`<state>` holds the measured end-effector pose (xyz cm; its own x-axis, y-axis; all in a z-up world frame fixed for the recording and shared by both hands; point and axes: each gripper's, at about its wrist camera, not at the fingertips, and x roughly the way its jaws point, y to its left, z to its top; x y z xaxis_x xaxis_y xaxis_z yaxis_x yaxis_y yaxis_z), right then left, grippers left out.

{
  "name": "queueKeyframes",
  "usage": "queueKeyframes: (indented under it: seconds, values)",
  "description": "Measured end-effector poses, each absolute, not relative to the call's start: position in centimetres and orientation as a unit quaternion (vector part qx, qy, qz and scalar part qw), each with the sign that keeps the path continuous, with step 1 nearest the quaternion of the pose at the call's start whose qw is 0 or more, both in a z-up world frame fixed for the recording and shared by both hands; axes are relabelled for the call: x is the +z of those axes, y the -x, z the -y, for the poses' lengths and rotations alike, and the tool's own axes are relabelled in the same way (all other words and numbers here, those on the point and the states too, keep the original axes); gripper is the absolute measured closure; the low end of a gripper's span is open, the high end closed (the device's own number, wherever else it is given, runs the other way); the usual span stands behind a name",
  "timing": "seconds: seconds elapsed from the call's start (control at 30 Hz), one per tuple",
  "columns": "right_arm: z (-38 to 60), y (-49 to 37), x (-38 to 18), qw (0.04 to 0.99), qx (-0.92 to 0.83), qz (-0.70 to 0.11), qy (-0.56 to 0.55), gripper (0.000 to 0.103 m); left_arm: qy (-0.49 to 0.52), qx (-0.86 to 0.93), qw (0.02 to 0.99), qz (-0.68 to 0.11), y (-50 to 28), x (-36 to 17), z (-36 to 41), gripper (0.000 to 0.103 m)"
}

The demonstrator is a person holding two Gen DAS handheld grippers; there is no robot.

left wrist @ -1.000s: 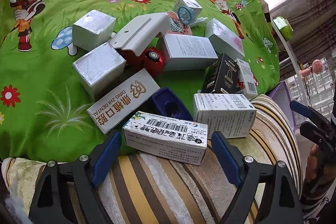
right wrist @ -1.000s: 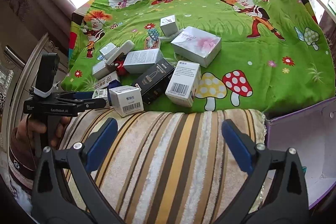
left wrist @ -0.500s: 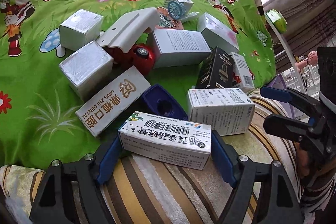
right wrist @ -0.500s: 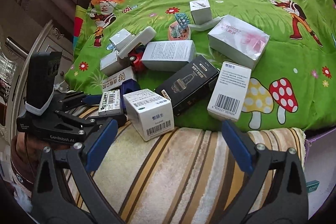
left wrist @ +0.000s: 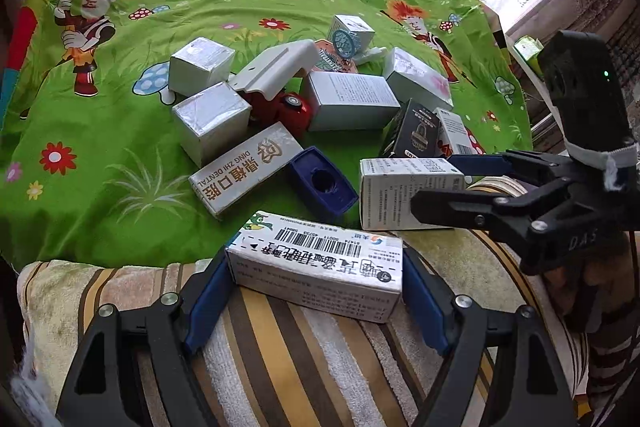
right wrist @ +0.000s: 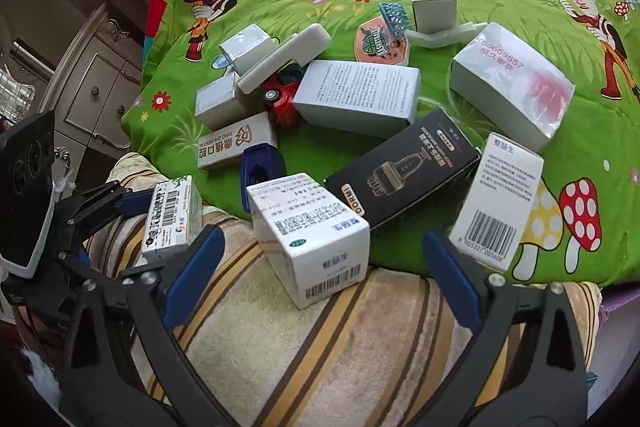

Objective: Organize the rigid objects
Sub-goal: 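Grasp the long white barcode box with the left tool while the right tool grasps a white barcode box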

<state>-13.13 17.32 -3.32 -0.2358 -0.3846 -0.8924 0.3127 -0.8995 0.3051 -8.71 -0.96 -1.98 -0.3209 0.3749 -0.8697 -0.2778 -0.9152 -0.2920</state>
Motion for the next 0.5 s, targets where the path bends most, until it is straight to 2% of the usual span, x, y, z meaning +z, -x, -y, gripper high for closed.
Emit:
queueKeyframes:
  seconds: [0.07, 0.17, 0.2, 0.23, 0.5]
  values:
    - [-16.9, 13.2, -3.5, 0.228, -0.782, 0.022, -0.58, 0.006, 0.541, 0.817, 0.196, 0.044, 8.1, -1.7, 1.0, 0.022]
    - [-16.7, 13.2, -3.7, 0.232, -0.779, 0.016, -0.582, 0.027, 0.533, 0.824, 0.188, 0.043, 7.5, -1.3, 1.0, 0.022]
    - [-16.7, 13.2, -3.8, 0.231, -0.778, 0.015, -0.585, 0.039, 0.53, 0.826, 0.186, 0.042, 7.3, -1.2, 1.0, 0.022]
    - [-16.8, 13.2, -3.9, 0.232, -0.776, 0.017, -0.586, 0.046, 0.528, 0.828, 0.185, 0.041, 7.1, -1.1, 1.0, 0.022]
    - [-17.5, 11.1, -2.6, 0.249, -0.79, 0.018, -0.561, 0.059, 0.515, 0.838, 0.174, 0.044, 5.9, -0.4, 1.2, 0.022]
